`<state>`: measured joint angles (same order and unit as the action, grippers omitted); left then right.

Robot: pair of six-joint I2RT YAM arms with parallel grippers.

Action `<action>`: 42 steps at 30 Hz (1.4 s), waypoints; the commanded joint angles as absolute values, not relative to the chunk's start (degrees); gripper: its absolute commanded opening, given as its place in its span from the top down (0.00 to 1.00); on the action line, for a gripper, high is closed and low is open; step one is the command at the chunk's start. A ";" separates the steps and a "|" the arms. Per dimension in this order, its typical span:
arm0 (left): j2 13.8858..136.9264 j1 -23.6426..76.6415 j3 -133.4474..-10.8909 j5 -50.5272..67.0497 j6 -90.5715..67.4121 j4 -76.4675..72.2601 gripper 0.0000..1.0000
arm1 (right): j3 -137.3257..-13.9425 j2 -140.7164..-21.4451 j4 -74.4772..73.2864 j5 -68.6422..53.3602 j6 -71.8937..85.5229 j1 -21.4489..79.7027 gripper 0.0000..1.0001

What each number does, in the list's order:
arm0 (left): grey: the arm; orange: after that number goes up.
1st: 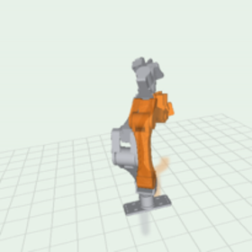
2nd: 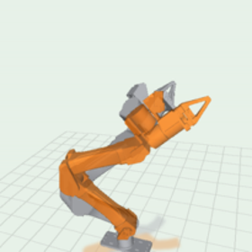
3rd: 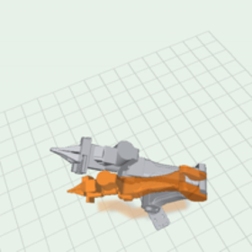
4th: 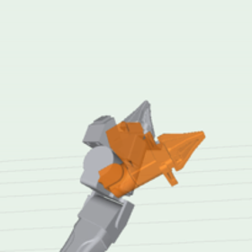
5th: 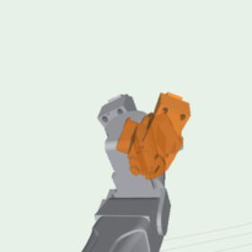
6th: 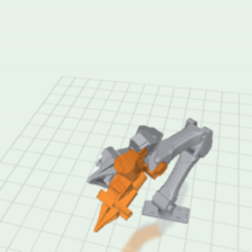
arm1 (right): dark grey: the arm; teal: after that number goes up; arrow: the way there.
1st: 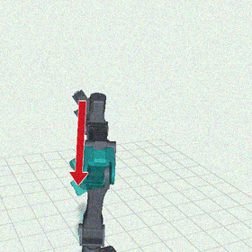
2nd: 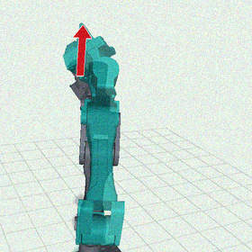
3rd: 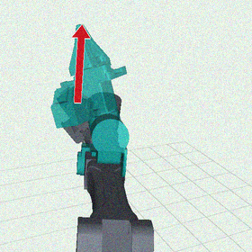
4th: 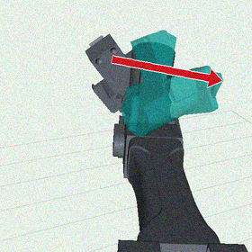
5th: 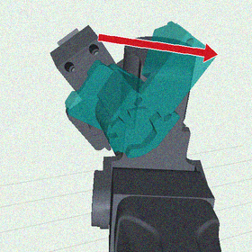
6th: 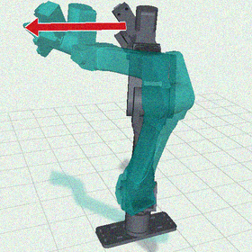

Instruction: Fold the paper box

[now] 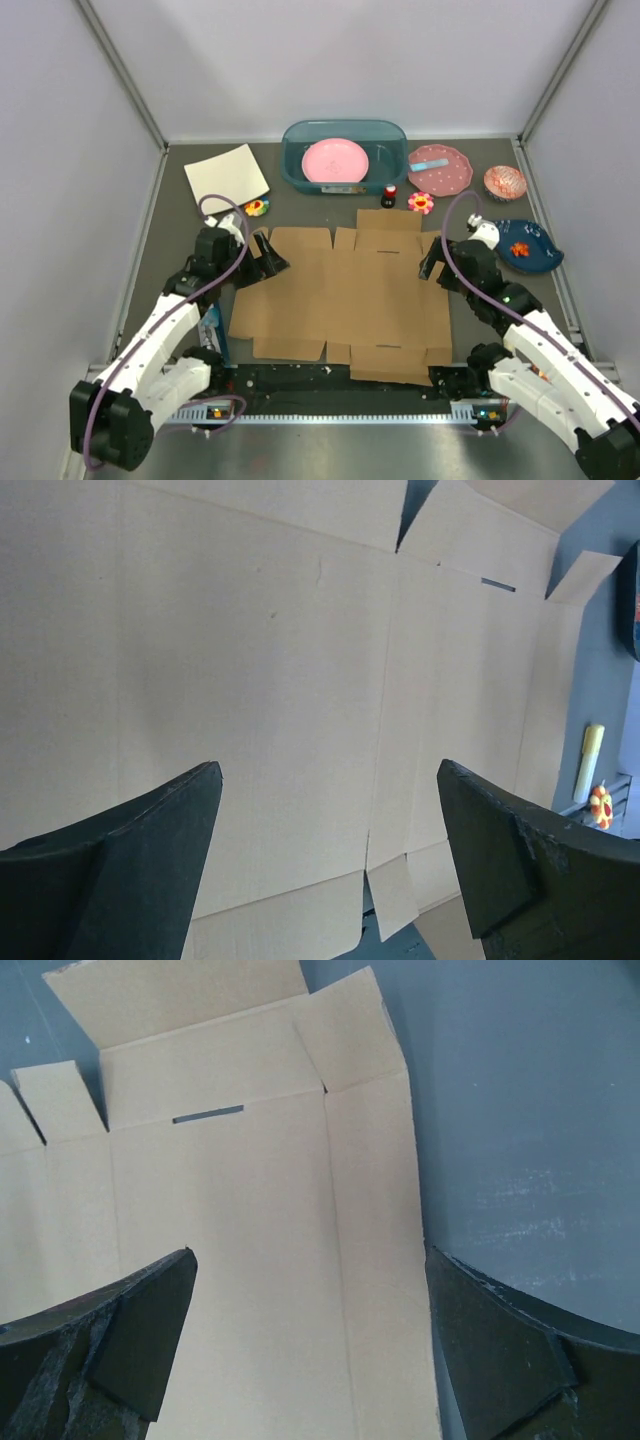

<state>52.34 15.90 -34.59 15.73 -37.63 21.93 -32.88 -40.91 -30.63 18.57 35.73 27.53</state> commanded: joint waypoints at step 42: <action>44.30 16.08 -33.04 26.11 -35.07 17.93 0.06 | -20.47 -51.61 -11.41 -11.16 35.25 12.66 0.80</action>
<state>44.88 15.92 -31.59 26.13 -35.48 19.57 -18.72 -53.95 -11.51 -9.50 36.60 12.95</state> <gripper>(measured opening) 0.938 0.223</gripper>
